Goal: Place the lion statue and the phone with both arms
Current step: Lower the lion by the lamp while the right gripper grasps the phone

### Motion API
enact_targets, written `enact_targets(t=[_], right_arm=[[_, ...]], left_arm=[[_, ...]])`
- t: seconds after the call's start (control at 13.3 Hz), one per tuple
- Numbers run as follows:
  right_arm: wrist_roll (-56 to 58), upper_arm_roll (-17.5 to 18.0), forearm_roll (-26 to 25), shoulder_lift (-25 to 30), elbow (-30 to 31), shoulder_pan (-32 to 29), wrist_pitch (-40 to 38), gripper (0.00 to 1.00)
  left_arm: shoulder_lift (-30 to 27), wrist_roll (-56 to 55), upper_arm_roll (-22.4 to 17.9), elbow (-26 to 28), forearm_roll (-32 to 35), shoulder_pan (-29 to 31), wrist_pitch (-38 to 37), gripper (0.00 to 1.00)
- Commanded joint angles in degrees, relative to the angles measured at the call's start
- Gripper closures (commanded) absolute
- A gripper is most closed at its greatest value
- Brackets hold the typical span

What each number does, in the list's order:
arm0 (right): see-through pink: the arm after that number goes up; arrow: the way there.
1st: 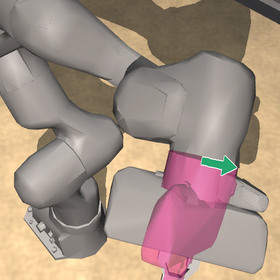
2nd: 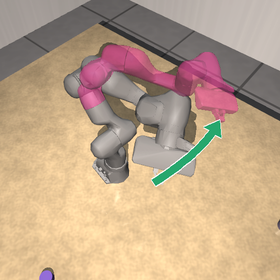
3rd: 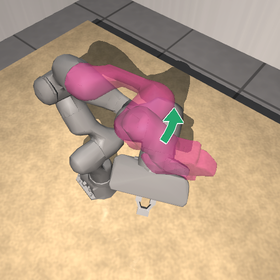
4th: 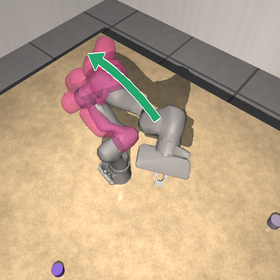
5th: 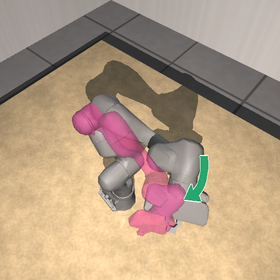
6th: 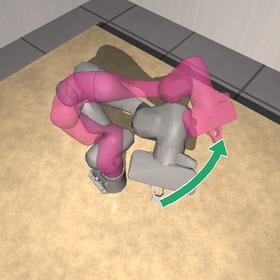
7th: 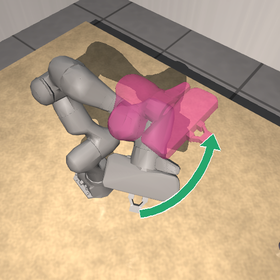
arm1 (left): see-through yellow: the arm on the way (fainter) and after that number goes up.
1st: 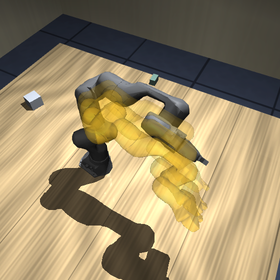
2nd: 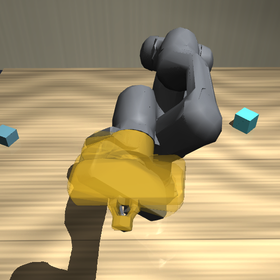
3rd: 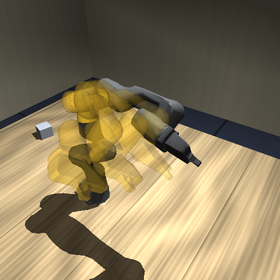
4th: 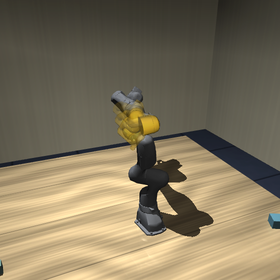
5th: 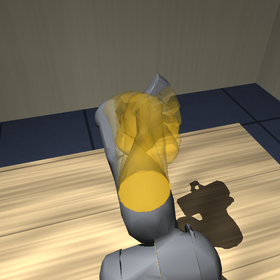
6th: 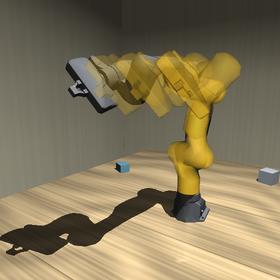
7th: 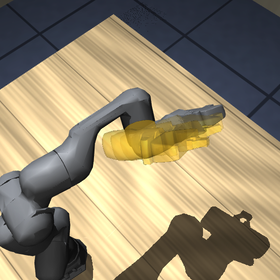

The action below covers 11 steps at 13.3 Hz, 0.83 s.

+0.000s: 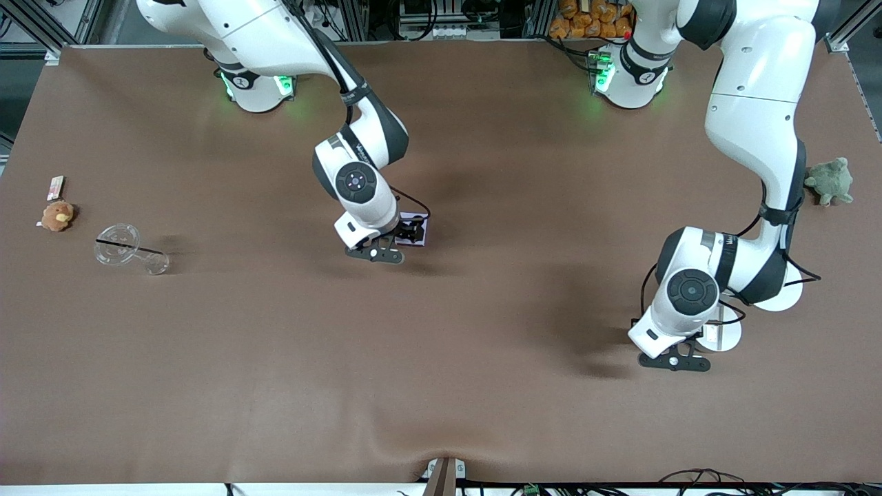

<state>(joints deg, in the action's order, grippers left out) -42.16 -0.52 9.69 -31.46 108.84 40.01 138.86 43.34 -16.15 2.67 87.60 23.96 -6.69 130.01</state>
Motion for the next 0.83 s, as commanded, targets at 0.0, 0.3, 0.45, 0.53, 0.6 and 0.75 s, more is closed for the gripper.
enact_targets(t=[0.0, 0.3, 0.45, 0.53, 0.6, 0.75], right_arm=[[-1.35, -0.45, 0.5, 0.79, 2.43, 1.47, 3.35, 0.0], [-1.35, -0.45, 0.5, 0.53, 2.69, 1.82, 4.49, 0.0], [-1.43, -0.45, 0.5, 0.18, 2.87, 2.09, 5.19, 0.0], [-1.7, -0.45, 0.5, 0.0, 2.87, 2.52, 5.46, 0.0], [-1.7, -0.45, 0.5, -0.35, 2.87, 2.79, 5.55, 0.0], [-2.22, -0.45, 0.5, -0.96, 2.87, 2.97, 6.16, 0.0]], left_arm=[[0.87, 0.41, 0.67, -1.29, 0.83, 0.27, 0.07, 0.0], [-0.36, -0.11, 0.85, -1.38, 0.65, 0.19, 0.07, 0.0], [-2.46, -0.46, 1.37, -1.03, 0.39, 0.45, -0.63, 0.0], [-4.47, -0.46, 1.55, -0.51, -0.92, 0.45, -1.86, 0.0], [-6.32, -0.38, 2.16, -0.15, -2.67, 0.45, -4.39, 0.0], [-11.06, 0.24, 2.43, -0.15, -6.79, 0.62, -9.49, 0.0]])
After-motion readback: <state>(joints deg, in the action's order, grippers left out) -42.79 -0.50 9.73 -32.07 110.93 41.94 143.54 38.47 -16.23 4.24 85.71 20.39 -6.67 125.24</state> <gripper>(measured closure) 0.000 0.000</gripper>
